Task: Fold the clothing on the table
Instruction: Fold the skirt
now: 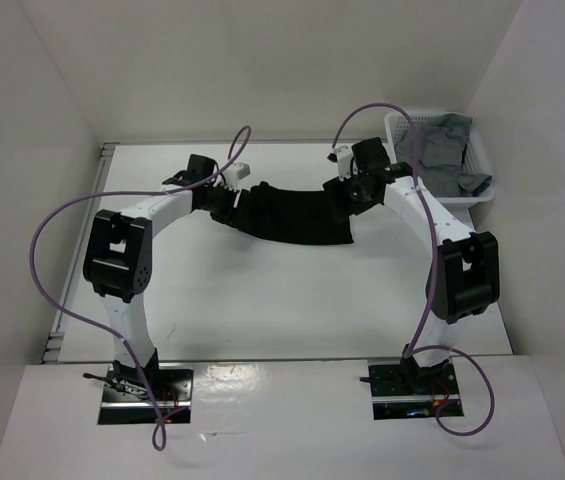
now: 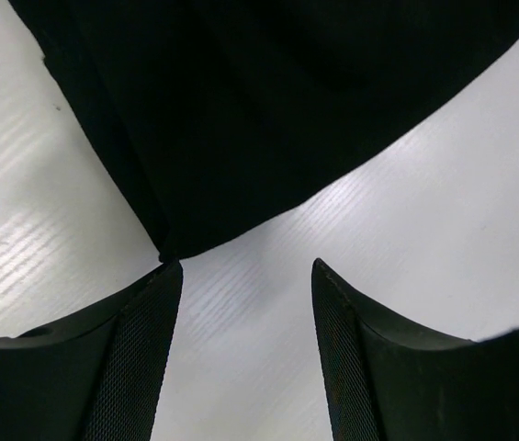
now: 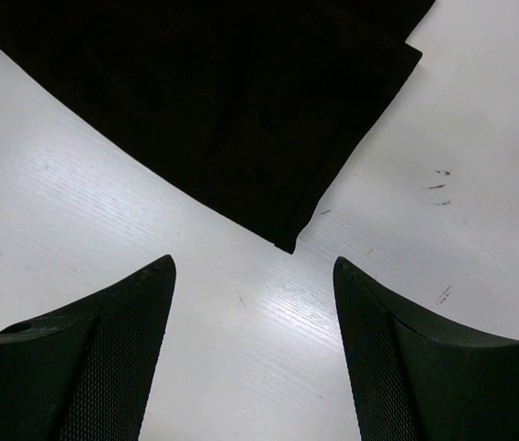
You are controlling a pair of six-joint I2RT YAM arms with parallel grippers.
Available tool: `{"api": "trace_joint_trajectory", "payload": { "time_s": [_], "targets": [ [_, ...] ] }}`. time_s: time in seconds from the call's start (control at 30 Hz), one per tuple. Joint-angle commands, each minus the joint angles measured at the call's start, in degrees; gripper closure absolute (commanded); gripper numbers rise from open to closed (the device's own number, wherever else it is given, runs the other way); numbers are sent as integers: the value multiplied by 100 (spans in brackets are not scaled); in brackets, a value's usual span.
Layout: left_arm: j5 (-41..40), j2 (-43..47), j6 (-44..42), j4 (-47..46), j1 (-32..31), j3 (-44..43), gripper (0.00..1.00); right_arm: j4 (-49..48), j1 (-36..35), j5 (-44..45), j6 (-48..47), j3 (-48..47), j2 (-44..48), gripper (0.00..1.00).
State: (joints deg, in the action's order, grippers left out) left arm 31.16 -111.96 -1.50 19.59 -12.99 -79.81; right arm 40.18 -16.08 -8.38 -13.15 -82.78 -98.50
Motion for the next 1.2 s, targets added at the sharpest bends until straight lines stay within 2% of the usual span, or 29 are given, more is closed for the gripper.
{"api": "trace_joint_trajectory", "payload": {
  "time_s": [0.0,0.63,0.83,1.17],
  "targets": [
    [-127,96,-202,-88,7,-254,34,-248,43,-102,-48,35,182,26],
    [-119,-405,-360,-202,-45,-307,34,-248,43,-155,-100,-19,76,26],
    [-4,-458,-360,-254,-45,-184,41,-248,43,-155,-100,-19,24,26],
    [224,-572,-360,-413,-45,36,46,-195,43,-208,-100,-19,24,26]
  ]
}}
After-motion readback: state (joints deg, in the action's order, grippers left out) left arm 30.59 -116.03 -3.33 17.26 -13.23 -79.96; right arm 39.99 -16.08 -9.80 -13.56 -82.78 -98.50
